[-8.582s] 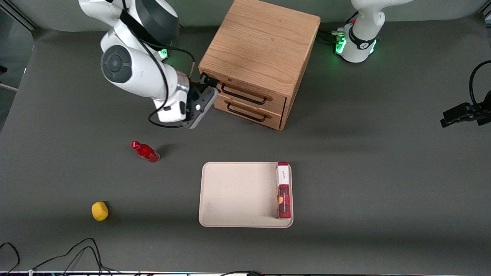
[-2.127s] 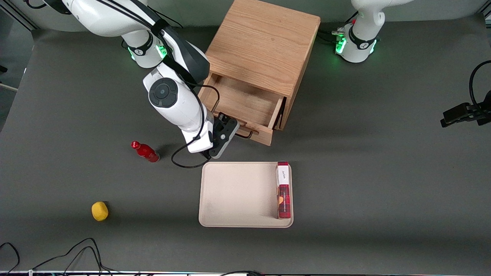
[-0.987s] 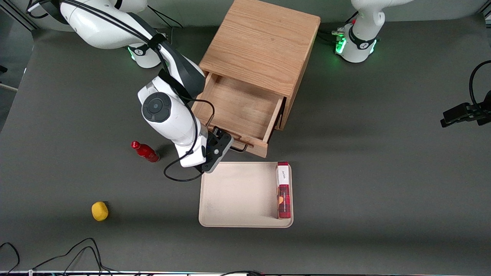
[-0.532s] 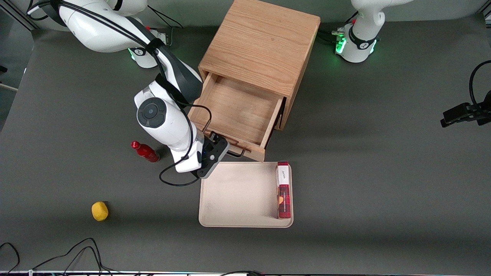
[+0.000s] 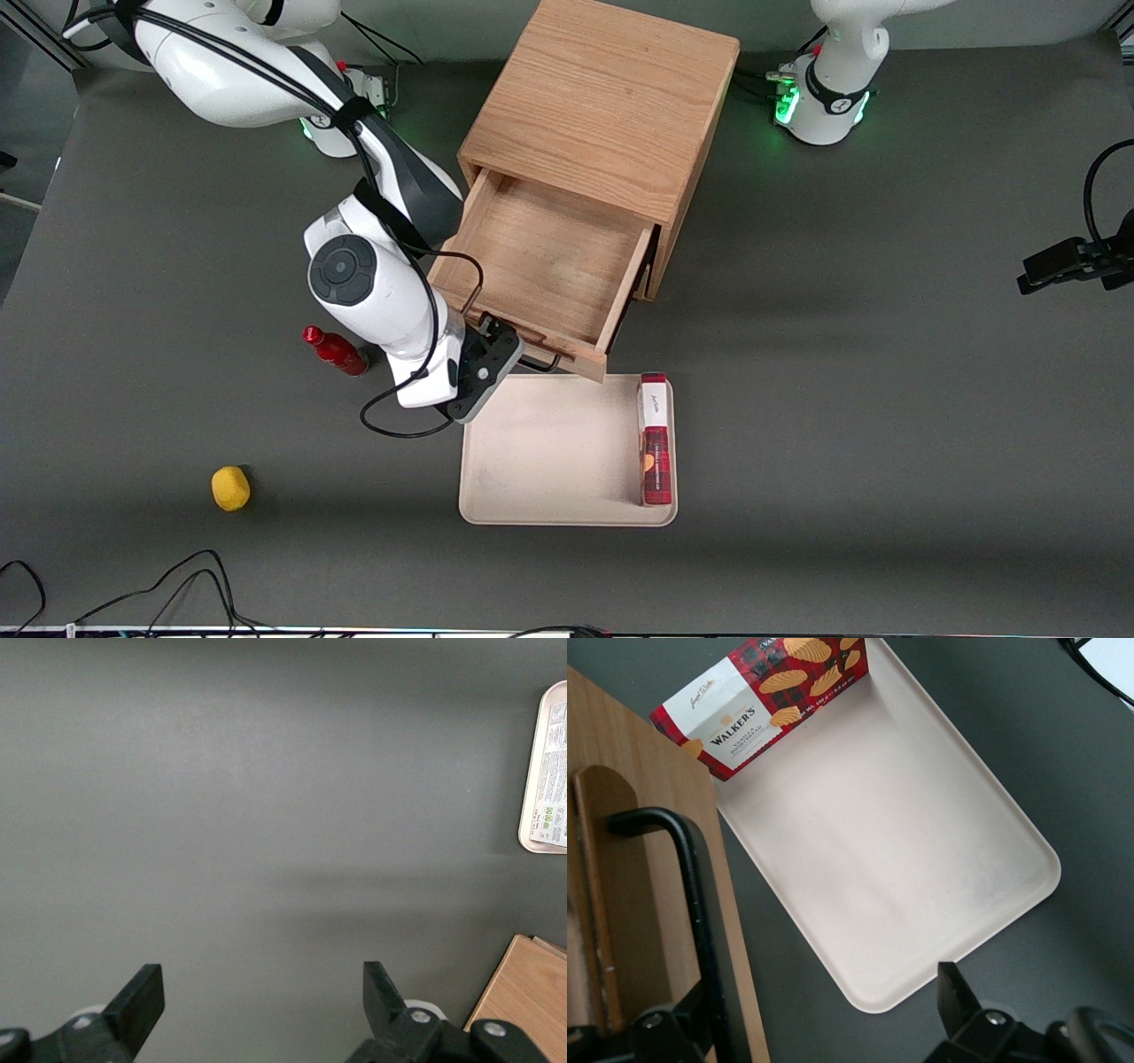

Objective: Open upper drawer
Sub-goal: 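Pull the upper drawer outward from the cabinet with the right gripper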

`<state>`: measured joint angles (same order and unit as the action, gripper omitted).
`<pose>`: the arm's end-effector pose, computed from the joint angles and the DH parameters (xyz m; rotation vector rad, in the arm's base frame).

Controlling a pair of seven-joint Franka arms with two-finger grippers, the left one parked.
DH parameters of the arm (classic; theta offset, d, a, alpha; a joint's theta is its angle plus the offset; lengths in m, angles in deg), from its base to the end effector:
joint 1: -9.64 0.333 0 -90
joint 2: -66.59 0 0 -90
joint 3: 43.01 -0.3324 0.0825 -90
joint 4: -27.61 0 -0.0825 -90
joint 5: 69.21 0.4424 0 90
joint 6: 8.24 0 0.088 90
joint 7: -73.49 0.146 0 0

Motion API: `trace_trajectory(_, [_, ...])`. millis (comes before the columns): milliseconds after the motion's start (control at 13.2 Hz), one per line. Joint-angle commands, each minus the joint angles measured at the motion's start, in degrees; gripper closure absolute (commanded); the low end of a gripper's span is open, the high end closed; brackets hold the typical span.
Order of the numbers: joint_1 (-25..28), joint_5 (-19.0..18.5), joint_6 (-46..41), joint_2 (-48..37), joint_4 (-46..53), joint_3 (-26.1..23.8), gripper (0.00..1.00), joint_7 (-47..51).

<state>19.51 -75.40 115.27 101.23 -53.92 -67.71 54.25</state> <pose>0.6907 0.3975 0.3384 -2.6747 -1.2933 -0.2416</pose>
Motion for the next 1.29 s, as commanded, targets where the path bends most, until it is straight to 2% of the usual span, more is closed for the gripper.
trace_trajectory(0, [0.07,-2.07,-0.03,1.48,1.47,0.62,0.00,-0.63])
trace_trajectory(380, [0.07,-1.89,-0.20,1.48,2.25,1.41,0.00,-0.54])
trace_trajectory(911, [0.07,-0.92,-6.69,0.43,5.23,1.24,0.00,-0.10])
trace_trajectory(1215, [0.16,1.45,-8.72,0.43,7.00,1.24,0.00,0.43])
